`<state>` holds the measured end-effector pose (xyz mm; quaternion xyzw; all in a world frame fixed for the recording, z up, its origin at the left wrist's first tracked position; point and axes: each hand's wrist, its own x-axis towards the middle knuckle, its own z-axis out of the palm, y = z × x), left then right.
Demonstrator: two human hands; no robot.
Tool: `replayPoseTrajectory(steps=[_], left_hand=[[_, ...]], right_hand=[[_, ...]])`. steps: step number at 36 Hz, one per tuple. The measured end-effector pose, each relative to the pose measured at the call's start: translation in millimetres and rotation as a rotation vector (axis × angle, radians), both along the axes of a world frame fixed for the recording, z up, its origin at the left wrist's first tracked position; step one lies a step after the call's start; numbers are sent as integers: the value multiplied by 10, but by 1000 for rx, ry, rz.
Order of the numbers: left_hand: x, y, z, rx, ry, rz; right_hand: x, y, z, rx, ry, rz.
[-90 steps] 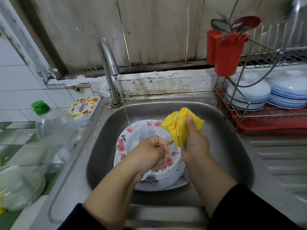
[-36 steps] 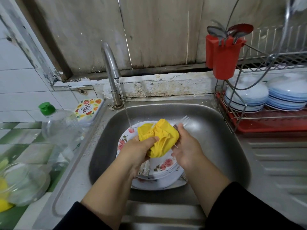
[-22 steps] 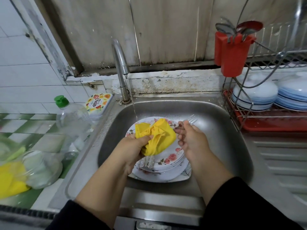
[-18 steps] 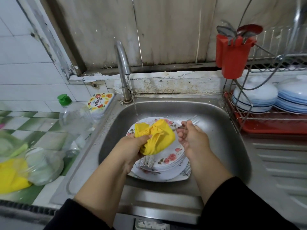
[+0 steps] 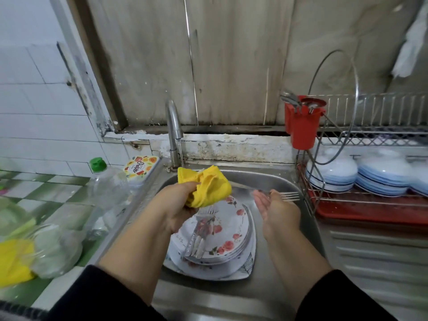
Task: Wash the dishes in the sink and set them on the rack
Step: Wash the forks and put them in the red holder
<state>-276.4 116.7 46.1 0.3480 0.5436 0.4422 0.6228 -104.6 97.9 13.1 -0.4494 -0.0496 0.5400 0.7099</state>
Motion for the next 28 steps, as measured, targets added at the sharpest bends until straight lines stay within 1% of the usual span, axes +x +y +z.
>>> replayPoseTrajectory(steps=[3, 7, 9, 14, 16, 18, 22, 25, 28], left_hand=[[60, 58, 55, 7, -21, 10], [151, 99, 164, 32, -74, 30], [172, 133, 223, 44, -113, 49], [196, 235, 445, 69, -229, 52], [207, 269, 552, 96, -205, 25], [220, 306, 639, 120, -170, 15], [272, 415, 869, 158, -202, -32], [335, 465, 1031, 185, -247, -46], [416, 520, 1199, 229, -296, -68]], right_hand=[[-5, -24, 64, 62, -37, 21], [2, -19, 175, 111, -152, 21], [-14, -21, 252, 146, -187, 17], [-60, -6, 412, 247, -352, 54], [-61, 7, 510, 293, -396, 72], [-58, 30, 593, 318, -484, 97], [-45, 106, 846, 355, -773, 72], [4, 157, 1116, 414, -866, 59], [99, 226, 1373, 415, -1012, 18]])
